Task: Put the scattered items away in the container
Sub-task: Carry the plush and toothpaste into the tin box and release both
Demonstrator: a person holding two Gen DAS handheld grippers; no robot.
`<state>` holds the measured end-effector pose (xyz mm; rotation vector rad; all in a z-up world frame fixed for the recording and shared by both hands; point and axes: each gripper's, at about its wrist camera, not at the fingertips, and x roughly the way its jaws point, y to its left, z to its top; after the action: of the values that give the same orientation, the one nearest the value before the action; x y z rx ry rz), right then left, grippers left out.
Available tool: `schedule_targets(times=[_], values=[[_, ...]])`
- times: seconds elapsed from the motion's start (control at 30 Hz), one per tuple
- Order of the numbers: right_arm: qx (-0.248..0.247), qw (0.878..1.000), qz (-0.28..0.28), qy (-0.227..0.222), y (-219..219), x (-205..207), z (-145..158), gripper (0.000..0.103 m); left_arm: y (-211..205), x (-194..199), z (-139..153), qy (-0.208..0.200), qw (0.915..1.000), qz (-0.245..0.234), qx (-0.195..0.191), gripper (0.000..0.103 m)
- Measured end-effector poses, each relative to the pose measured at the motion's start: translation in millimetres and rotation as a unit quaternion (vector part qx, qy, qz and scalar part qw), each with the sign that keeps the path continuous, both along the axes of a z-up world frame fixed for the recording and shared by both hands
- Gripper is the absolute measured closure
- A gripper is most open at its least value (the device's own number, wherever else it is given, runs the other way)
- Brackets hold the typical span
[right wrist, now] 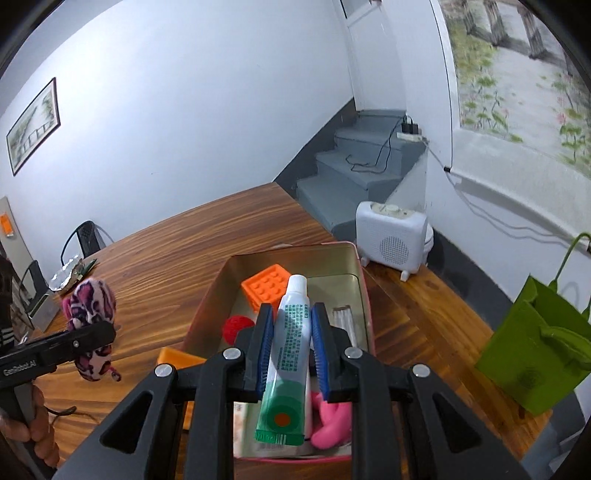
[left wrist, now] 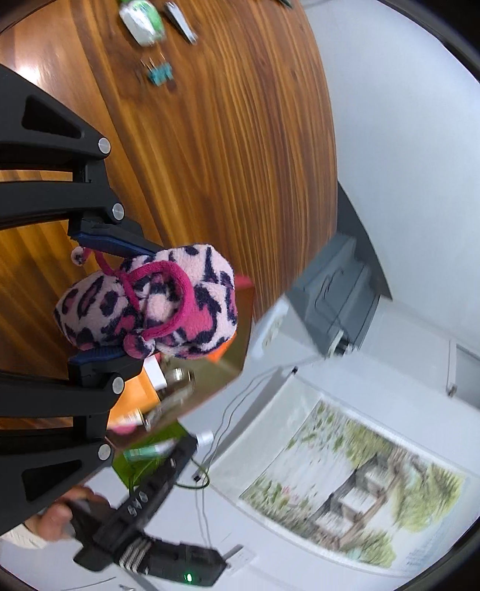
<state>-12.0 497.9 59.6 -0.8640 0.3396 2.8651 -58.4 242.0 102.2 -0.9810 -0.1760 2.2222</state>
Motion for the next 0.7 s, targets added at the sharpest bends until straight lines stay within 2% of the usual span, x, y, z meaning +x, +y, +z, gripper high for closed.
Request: schedule_targets(times=[0.23, 0.33, 0.4, 0.47, 0.7], values=[[-0.029, 1.000, -0.003, -0.006, 19.7, -3.0, -7.5, 0.077, 54.4, -15.3, 6.5, 0.002, 0.9990, -0.043, -0.010, 0.060], [-0.036, 0.999, -0.010, -0.005, 25.8, -1.4, -11.1, 0.067, 69.8, -22.6, 4.3, 0.001, 0.9984, -0.054, -0.016, 0.060], [-0.040, 0.999, -0.015, -0.004, 29.1, -0.7, -13.9, 0.053, 78.4, -27.7, 2.3, -0.002, 0.9980, -0.059, -0.022, 0.060], [-0.044, 0.999, -0.022, -0.002, 32.0, 0.6, -16.1, 0.046, 80.1, -30.0, 1.1, -0.005, 0.9978, -0.063, -0.022, 0.060], [-0.048, 0.998, -0.031, 0.003, 34.0, 4.7, -19.5, 0.039, 80.1, -44.0, -6.7, -0.032, 0.9976, -0.061, -0.004, 0.052]])
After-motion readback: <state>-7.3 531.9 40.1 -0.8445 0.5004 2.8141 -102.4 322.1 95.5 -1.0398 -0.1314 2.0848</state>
